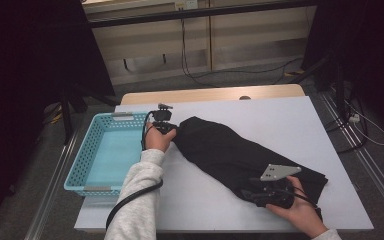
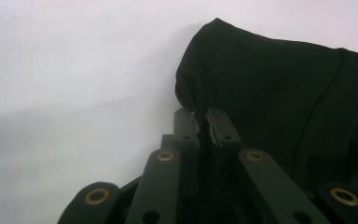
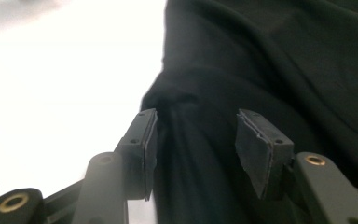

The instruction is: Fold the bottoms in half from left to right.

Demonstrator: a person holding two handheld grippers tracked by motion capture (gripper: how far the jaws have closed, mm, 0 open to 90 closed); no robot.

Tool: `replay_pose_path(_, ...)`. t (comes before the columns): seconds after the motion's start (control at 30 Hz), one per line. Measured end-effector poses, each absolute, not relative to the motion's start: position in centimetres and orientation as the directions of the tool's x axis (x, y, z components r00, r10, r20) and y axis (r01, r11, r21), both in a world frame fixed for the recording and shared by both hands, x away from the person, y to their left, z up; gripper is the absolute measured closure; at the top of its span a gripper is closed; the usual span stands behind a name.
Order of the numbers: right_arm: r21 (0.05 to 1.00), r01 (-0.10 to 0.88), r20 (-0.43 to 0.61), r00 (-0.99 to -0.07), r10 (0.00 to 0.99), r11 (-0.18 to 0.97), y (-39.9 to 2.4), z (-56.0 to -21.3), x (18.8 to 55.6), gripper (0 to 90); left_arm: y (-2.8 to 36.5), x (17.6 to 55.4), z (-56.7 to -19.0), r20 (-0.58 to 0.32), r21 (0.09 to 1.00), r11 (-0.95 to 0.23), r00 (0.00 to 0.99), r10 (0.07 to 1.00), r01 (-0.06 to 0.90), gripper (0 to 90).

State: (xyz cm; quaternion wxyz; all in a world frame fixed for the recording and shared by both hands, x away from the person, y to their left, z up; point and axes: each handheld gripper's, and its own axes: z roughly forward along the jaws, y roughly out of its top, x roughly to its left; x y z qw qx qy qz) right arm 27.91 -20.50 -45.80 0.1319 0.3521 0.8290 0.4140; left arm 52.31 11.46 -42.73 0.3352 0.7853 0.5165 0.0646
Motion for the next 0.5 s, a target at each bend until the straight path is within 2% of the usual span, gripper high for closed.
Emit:
replay_pose_path(0.1,0.772,0.451,0.028,-0.728,0.685,0.448,-19.4,-46.4,27.8,44.0,11.5,52.2,-42.7,-0.242,0.594,-0.239,0.453,0.858,0.769,83.5)
replay_pose_path(0.2,0.766,0.423,-0.017,-0.740,0.673,0.485,-18.3,-47.0,27.8,43.5,11.7,52.2,-42.5,-0.245,0.595,-0.226,0.442,0.863,0.771,83.5)
replay_pose_path(0.23,0.762,0.420,-0.029,-0.738,0.674,0.493,-18.0,-46.9,27.8,46.8,11.8,52.2,-42.5,-0.249,0.596,-0.221,0.439,0.863,0.772,83.6)
replay_pose_path(0.27,0.760,0.423,-0.039,-0.727,0.685,0.493,-17.9,-46.8,27.8,57.8,11.8,52.3,-42.4,-0.252,0.596,-0.219,0.439,0.862,0.772,83.6)
replay_pose_path(0.33,0.757,0.415,-0.069,-0.717,0.694,0.504,-17.7,-46.7,27.8,70.0,11.8,52.3,-42.4,-0.257,0.598,-0.213,0.437,0.862,0.773,83.6)
replay_pose_path(0.37,0.756,0.413,-0.073,-0.717,0.693,0.507,-17.8,-46.6,27.8,79.7,11.8,52.3,-42.4,-0.249,0.597,-0.219,0.438,0.864,0.772,83.6)
replay_pose_path(0.4,0.755,0.410,-0.070,-0.726,0.684,0.512,-18.0,-46.5,27.7,83.4,11.8,52.3,-42.3,-0.246,0.599,-0.217,0.435,0.866,0.771,83.6)
replay_pose_path(0.5,0.750,0.424,-0.022,-0.751,0.660,0.507,-18.8,-46.0,27.1,84.6,11.9,52.3,-42.4,-0.236,0.594,-0.221,0.430,0.871,0.774,83.7)
